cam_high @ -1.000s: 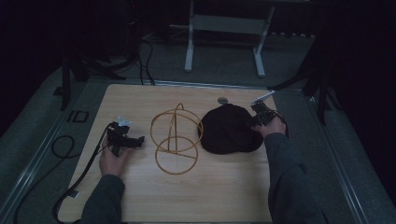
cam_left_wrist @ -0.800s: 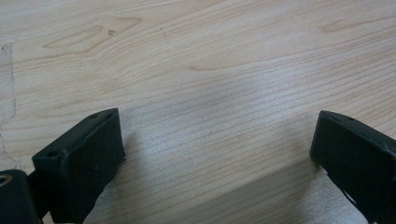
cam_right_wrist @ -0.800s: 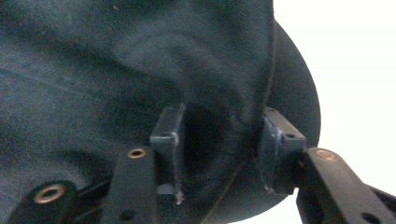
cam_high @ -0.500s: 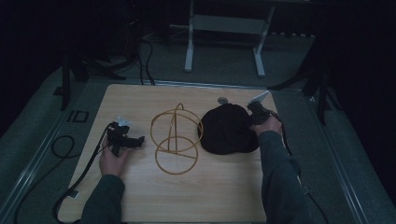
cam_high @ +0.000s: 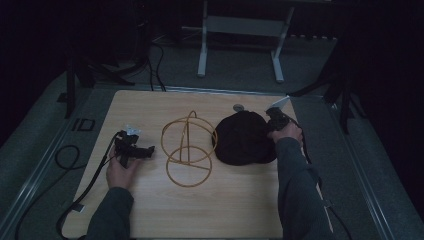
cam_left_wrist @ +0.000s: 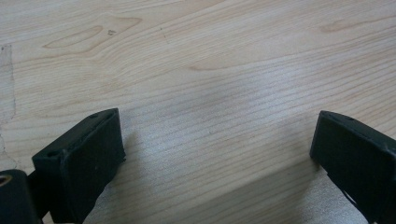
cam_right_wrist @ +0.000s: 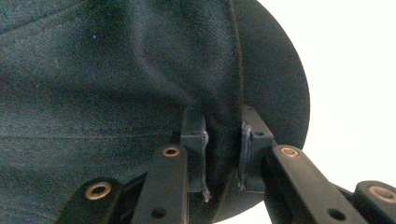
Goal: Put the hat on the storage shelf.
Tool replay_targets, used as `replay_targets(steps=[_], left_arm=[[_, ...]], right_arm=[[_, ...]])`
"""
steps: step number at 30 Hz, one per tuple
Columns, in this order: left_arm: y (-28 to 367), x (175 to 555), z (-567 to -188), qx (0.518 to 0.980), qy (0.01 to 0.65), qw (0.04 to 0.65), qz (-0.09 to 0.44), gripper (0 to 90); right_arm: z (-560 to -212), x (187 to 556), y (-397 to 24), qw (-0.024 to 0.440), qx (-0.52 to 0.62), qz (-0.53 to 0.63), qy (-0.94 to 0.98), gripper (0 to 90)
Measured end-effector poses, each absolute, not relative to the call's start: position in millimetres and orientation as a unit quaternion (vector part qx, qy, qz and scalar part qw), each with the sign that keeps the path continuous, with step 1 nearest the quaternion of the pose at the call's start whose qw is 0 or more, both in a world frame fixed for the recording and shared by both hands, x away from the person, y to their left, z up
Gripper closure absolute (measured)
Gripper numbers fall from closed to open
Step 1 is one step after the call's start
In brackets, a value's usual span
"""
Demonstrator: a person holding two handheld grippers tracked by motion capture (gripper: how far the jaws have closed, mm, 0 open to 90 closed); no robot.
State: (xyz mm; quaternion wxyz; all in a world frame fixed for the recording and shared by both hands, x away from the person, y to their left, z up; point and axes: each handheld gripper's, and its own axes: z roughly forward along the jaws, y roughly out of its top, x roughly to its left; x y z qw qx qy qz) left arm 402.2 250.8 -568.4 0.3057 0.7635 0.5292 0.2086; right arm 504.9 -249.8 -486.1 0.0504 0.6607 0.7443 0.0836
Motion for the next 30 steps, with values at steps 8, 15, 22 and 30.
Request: replay_targets(steps=[8, 15, 22, 30], left_arm=[[251, 402, -568, 0.764, 0.529, 0.306, 0.209, 2.4], [251, 402, -568, 0.763, 0.529, 0.306, 0.209, 2.4], [251, 402, -568, 0.763, 0.529, 0.306, 0.209, 2.4], [251, 402, -568, 0.763, 0.529, 0.306, 0.209, 2.4]], right_arm=[[-487, 506, -246, 0.060, 0.667, 0.075, 0.739, 75.9], [-486, 506, -253, 0.041, 0.684, 0.091, 0.723, 77.8], [-483, 506, -262, 0.019, 0.687, 0.106, 0.719, 78.3], [-480, 505, -262, -0.002, 0.684, 0.110, 0.721, 78.6]])
